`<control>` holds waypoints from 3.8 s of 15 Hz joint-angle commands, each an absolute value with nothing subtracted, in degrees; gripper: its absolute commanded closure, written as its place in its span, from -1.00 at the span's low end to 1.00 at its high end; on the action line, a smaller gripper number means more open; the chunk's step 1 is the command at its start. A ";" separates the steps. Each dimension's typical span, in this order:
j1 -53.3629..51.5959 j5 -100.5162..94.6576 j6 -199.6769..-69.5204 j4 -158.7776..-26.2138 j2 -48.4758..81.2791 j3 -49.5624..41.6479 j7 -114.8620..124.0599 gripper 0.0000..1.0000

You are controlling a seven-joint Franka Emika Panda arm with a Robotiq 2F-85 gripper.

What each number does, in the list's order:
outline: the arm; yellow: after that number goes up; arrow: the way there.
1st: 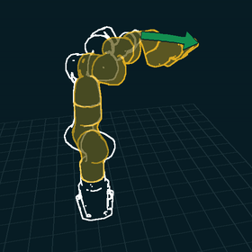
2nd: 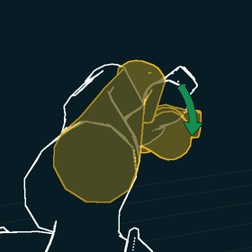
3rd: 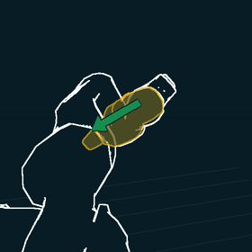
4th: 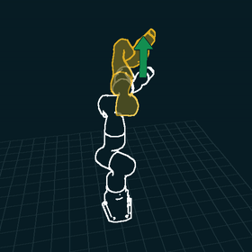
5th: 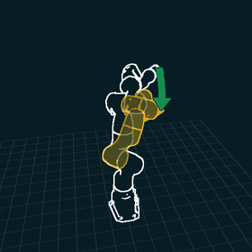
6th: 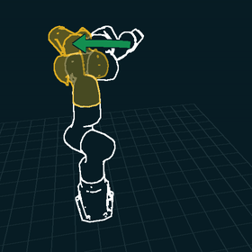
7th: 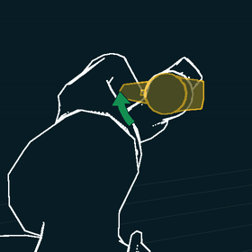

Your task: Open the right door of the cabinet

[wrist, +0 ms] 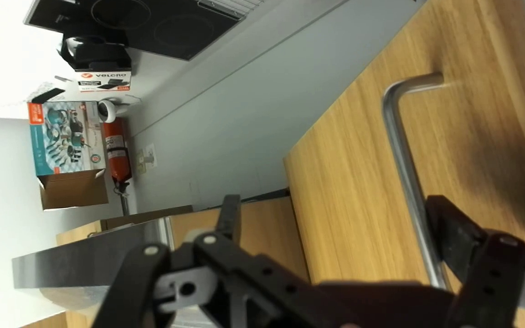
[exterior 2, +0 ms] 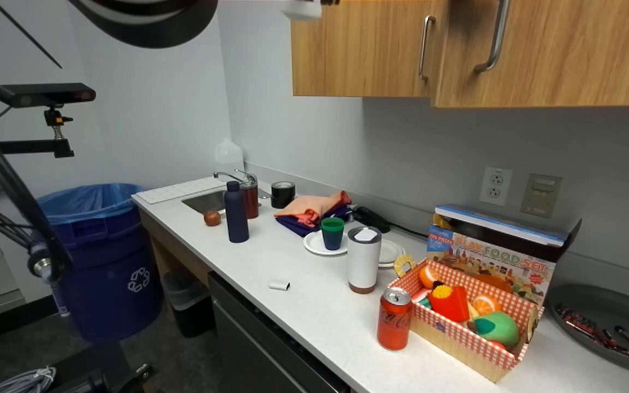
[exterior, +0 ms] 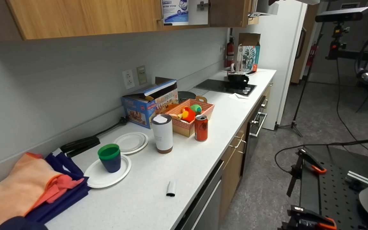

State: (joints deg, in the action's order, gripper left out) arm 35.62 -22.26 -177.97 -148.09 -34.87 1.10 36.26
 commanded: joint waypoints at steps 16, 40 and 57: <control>76.41 -23.89 -194.84 -157.45 -39.03 -4.68 35.67 -1.00; 75.45 2.57 -161.94 -150.68 -53.94 12.21 27.22 -1.00; 52.10 0.35 -149.43 -149.42 -60.73 -2.07 16.29 -1.00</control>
